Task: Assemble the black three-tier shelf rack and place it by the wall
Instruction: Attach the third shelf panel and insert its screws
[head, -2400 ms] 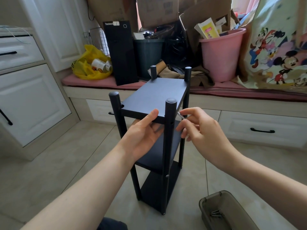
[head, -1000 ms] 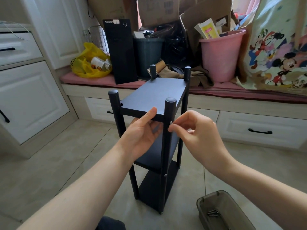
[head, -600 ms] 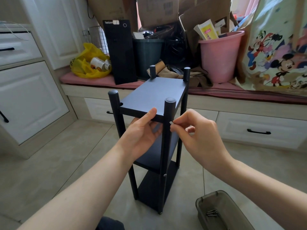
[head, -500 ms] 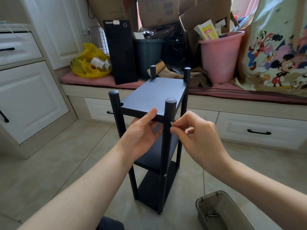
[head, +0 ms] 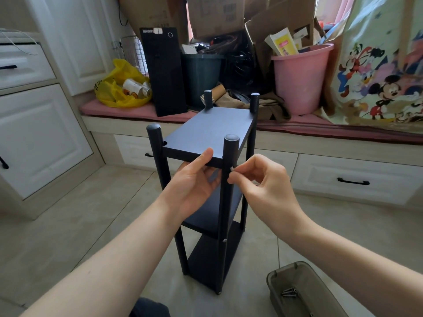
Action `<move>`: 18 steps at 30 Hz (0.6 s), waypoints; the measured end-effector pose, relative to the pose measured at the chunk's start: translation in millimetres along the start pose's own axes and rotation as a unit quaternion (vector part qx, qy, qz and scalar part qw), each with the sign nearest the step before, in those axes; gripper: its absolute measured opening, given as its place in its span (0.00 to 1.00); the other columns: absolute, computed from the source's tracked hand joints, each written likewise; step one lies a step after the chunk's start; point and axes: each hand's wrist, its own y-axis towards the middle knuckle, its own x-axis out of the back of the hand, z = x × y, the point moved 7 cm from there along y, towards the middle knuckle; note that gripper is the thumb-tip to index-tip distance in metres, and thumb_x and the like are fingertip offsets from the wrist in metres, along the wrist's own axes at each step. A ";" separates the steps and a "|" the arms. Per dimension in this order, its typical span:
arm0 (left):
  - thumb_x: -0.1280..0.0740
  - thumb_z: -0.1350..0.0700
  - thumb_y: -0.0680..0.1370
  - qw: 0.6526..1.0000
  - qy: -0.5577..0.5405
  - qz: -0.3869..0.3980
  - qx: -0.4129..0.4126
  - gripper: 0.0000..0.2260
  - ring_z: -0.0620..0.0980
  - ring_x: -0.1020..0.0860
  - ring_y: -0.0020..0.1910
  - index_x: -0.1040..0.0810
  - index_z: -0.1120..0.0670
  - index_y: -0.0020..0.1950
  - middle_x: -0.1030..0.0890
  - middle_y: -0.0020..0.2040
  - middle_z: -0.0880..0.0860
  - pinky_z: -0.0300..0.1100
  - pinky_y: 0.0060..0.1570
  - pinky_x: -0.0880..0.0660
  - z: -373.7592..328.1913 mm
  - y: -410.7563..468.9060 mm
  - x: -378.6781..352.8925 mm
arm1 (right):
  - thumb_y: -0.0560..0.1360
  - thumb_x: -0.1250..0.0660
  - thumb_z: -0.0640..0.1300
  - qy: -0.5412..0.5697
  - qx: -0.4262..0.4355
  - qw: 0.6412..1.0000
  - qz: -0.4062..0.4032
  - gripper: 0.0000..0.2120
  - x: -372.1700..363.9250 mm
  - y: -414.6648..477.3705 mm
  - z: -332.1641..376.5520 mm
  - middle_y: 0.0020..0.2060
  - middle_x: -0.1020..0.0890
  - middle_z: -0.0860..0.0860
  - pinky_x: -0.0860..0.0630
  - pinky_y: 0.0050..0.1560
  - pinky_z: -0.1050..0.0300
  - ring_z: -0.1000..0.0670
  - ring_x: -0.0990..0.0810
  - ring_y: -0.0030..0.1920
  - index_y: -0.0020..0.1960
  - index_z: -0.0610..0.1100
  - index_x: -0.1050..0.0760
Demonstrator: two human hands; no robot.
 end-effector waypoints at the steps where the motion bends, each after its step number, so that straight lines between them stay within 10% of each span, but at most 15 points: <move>1: 0.29 0.53 0.78 1.000 -0.003 -0.001 0.000 0.15 0.54 0.17 0.58 0.22 0.58 0.62 0.16 0.59 0.59 0.43 0.51 0.19 -0.1 0.0 -0.1 | 0.74 0.27 0.36 0.006 -0.001 1.000 0.000 0.06 0.1 -0.2 -0.1 0.35 0.16 0.53 0.22 0.46 0.57 0.53 0.17 0.40 0.40 0.44 0.21; 18: 0.30 0.53 0.78 1.000 0.005 -0.007 -0.002 0.23 0.55 0.17 0.57 0.27 0.60 0.70 0.17 0.60 0.59 0.45 0.53 0.20 -0.7 1.7 0.2 | 0.76 0.31 0.31 0.117 -0.014 0.993 0.024 0.07 -3.4 -2.2 -8.3 0.36 0.15 0.48 0.25 0.41 0.67 0.54 0.15 0.40 0.41 0.39 0.24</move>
